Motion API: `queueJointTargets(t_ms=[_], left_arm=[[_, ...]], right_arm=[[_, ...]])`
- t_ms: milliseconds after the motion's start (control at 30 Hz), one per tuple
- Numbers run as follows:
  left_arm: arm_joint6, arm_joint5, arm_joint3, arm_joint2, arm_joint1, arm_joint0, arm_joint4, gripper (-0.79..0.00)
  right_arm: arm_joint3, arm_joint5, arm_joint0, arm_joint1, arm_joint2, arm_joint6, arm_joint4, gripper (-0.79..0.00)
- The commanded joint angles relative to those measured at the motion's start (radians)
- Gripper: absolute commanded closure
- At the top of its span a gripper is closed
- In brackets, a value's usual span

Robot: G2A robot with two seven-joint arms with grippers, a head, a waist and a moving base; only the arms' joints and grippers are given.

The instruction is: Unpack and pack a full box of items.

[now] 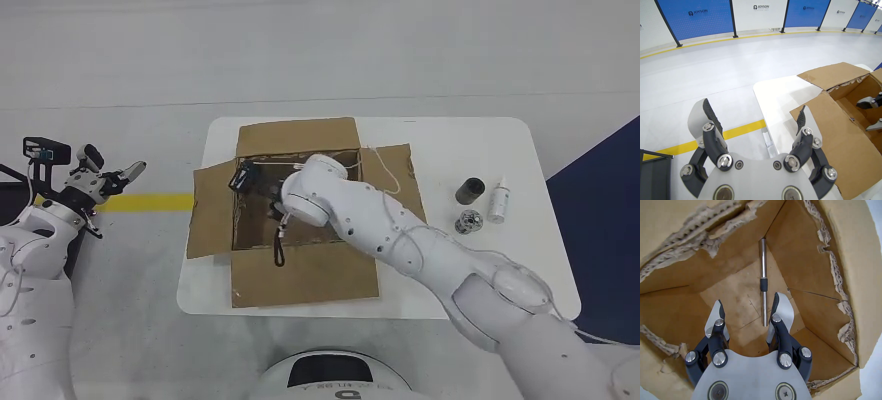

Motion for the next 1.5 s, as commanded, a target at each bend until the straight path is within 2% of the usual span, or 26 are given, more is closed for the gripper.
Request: queueJointTargets(t_ms=[0,333,600,700,767,867,1133,1300,1467], left_arm=[[0.0,0.0,0.0,0.0,0.0,0.0,0.0,-0.785],[0.0,0.0,0.0,0.0,0.0,0.0,0.0,-0.785],[0.0,0.0,0.0,0.0,0.0,0.0,0.0,-0.785],[0.0,0.0,0.0,0.0,0.0,0.0,0.0,-0.785],[0.0,0.0,0.0,0.0,0.0,0.0,0.0,-0.785],[0.0,0.0,0.0,0.0,0.0,0.0,0.0,-0.785],[0.0,0.0,0.0,0.0,0.0,0.0,0.0,-0.785],[0.0,0.0,0.0,0.0,0.0,0.0,0.0,-0.785],[0.0,0.0,0.0,0.0,0.0,0.0,0.0,-0.785]], right_arm=[[0.063,0.006,0.013,-0.015,-0.011,-0.005,-0.002,-0.391],[0.331,-0.02,0.038,-0.089,-0.068,-0.041,-0.016,-0.363],[0.474,-0.07,0.06,-0.139,-0.067,-0.072,0.026,-0.289],[0.51,-0.081,0.07,-0.157,-0.071,-0.06,0.032,-0.228],[0.528,-0.09,0.074,-0.167,-0.071,-0.059,0.038,0.0],[0.55,-0.117,0.081,-0.176,-0.063,-0.052,0.055,0.0],[0.555,-0.106,0.088,-0.167,-0.026,-0.022,0.053,0.0],[0.503,-0.091,0.07,-0.132,0.009,0.039,0.031,0.0],[0.379,-0.062,0.029,-0.082,0.053,0.134,-0.013,0.0]])
